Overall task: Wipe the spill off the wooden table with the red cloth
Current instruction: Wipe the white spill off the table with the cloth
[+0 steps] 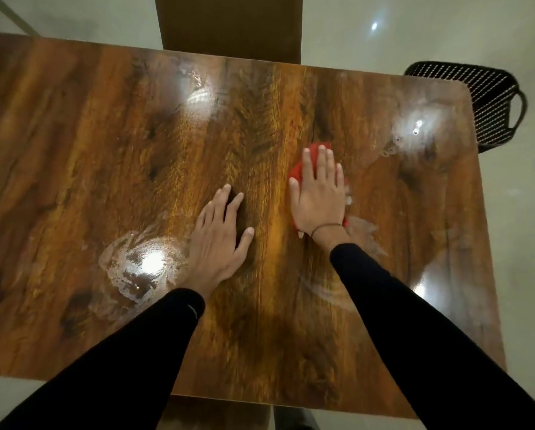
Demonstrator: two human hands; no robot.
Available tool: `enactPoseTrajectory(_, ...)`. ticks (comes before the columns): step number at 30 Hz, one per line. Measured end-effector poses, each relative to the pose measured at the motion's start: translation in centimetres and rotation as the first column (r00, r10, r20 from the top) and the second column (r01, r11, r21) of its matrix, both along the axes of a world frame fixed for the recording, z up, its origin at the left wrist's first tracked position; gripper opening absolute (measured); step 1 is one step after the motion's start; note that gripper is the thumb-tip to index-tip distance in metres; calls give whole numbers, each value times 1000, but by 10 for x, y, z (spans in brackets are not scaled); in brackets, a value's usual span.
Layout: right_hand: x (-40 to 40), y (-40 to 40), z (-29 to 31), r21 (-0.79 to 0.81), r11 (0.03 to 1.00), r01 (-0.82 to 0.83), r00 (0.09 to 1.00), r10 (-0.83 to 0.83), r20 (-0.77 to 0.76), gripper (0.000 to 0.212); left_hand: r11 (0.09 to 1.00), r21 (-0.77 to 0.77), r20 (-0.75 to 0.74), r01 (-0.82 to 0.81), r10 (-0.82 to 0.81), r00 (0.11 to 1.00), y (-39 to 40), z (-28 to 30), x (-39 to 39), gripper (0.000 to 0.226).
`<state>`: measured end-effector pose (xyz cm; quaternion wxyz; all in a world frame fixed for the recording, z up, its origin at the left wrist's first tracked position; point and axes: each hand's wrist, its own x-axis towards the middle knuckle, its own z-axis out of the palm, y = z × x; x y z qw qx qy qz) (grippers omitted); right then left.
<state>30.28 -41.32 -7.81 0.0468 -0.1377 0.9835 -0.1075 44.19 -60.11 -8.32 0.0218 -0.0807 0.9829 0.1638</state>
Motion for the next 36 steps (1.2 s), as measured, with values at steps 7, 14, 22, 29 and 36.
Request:
enactPoseTrajectory(7,99,44,-9,14,971,240,971,-240,-3,74,1000,-1,-5,-8,8,1000,-1,-3,2,71)
enactPoseTrajectory(14,137,12,-10,15,978,-209,978,209,7,73,1000,-23,-16,-5,5,1000,-1,-2,0,70)
enactPoseTrajectory(22,33,23,1,-25,996,-90,996,91,18,73,997,-38,-29,66,-67,997,-1,-1,2,72)
enactPoseTrajectory(29,50,122,-5,19,917,397,918,-397,-10,72,998,-16,-37,62,-63,997,-1,-1,1,74)
enactPoseTrajectory(36,180,84,-11,30,956,292,955,-293,39,76,998,-16,-41,57,-58,997,0,2,0,74)
